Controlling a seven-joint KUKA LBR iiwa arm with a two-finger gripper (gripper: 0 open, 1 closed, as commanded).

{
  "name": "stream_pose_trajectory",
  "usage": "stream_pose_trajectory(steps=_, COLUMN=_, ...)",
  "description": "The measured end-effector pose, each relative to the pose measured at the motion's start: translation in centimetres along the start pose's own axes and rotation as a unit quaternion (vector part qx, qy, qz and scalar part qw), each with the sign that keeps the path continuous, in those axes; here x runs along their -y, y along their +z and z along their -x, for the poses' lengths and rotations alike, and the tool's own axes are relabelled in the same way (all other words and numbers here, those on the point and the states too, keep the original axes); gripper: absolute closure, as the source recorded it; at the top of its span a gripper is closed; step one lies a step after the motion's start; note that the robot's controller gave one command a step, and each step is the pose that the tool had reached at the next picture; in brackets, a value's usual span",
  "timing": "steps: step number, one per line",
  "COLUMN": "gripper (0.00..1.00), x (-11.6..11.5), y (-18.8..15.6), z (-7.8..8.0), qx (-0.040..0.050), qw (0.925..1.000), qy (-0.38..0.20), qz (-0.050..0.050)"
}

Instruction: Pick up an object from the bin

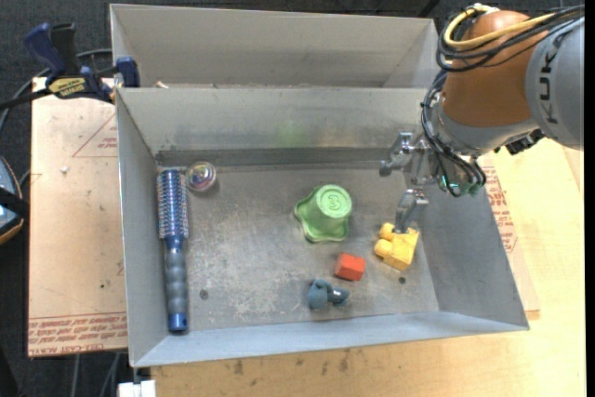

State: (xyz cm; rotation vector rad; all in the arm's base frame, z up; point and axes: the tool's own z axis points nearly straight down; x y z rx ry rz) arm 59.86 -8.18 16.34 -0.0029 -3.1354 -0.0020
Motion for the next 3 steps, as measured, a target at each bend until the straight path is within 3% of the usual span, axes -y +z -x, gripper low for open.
stream_pose_trajectory(steps=1, gripper=0.00, x=3.5, y=8.7, z=-6.1, qx=0.0009, qw=0.9999, qy=-0.015, qz=0.000)
stream_pose_trajectory(steps=2, gripper=1.00, x=3.3, y=8.3, z=-5.7, qx=0.0046, qw=0.9998, qy=-0.018, qz=0.000)
stream_pose_trajectory(steps=3, gripper=1.00, x=2.2, y=-5.0, z=-6.1, qx=0.0086, qw=1.0000, qy=0.001, qz=-0.001)
